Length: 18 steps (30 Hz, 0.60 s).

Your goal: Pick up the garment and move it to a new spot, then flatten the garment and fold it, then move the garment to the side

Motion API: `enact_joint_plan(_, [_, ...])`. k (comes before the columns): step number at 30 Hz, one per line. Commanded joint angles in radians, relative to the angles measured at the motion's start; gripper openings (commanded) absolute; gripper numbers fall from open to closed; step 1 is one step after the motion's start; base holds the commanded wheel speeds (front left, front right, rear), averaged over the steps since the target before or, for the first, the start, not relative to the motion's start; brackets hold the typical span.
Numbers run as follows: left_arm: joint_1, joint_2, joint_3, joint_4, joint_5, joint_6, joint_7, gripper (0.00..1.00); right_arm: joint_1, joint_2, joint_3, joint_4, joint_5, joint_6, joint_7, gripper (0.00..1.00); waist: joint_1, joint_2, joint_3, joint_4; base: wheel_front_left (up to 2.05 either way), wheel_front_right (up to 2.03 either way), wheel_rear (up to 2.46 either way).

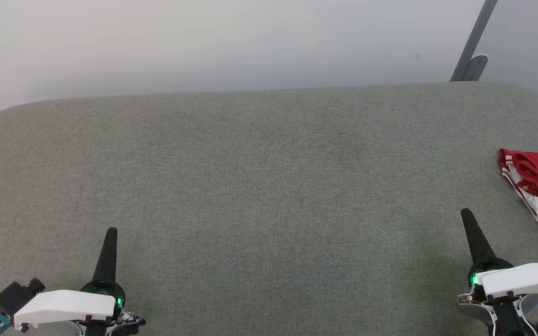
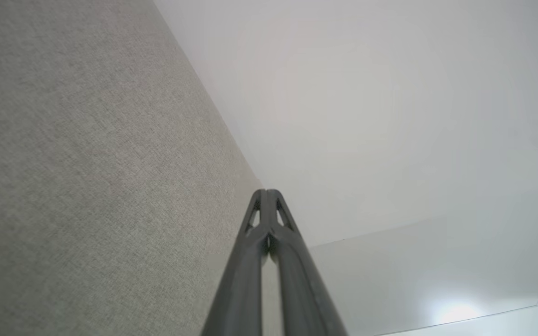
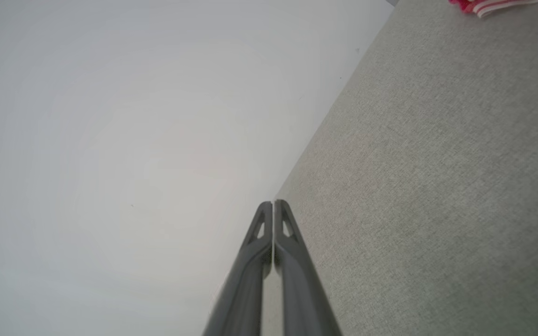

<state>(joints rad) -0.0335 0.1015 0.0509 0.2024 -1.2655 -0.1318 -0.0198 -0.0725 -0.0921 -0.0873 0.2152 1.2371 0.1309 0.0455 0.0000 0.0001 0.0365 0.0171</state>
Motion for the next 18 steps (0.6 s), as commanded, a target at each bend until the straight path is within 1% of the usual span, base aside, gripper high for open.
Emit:
enact_joint_plan(1, [-0.016, 0.004, 0.005, -0.004, -0.024, 0.001, 0.005, 0.0, -0.018, 0.002, -0.002, -0.004, 0.018, 0.0, 0.006, 0.0, 0.0, -0.0001, 0.0, 0.0, 0.0, 0.0, 0.0])
enact_joint_plan(18, [-0.042, -0.011, 0.017, 0.013, -0.156, 0.001, 0.048, 0.0, -0.027, 0.017, -0.012, 0.008, 0.154, 0.0, 0.031, 0.0, 0.0, -0.0001, -0.011, -0.006, 0.0, 0.0, 0.0])
